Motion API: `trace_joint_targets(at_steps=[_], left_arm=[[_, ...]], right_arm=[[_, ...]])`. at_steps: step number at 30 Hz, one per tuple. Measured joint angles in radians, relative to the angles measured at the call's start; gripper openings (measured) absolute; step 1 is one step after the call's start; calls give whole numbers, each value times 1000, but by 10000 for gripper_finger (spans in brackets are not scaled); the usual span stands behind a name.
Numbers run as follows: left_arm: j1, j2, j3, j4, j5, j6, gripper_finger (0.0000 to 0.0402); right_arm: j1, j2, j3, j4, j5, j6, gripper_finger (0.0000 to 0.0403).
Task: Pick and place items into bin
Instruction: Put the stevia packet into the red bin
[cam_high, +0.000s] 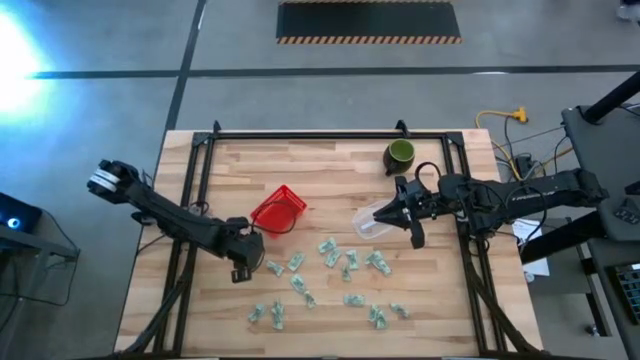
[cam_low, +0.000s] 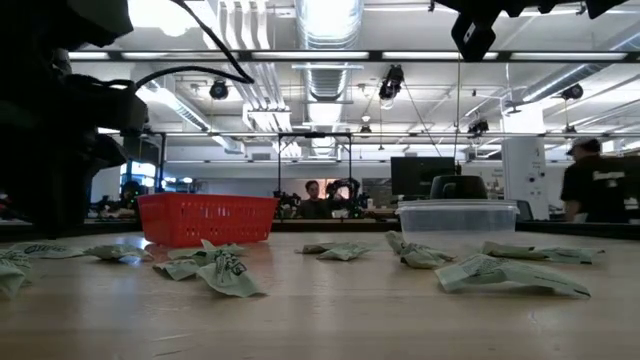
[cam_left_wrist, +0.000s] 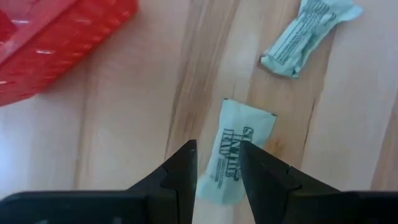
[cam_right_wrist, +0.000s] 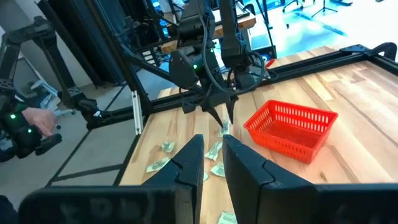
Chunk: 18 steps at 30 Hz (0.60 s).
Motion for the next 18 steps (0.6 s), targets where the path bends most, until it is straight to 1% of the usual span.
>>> trace_joint_targets(at_steps=[5, 10, 14, 18], left_arm=[[-4, 62, -7, 83, 77, 23, 103], [-5, 101, -1, 116, 86, 25, 103], [-5, 107, 2, 134, 88, 25, 103], [-5, 104, 2, 134, 93, 25, 117]], right_arm=[[11, 0, 0, -2, 0, 0, 52], [19, 0, -1, -3, 0, 8, 52], [22, 0, -1, -3, 0, 18, 52], [22, 0, -1, -3, 0, 27, 52]])
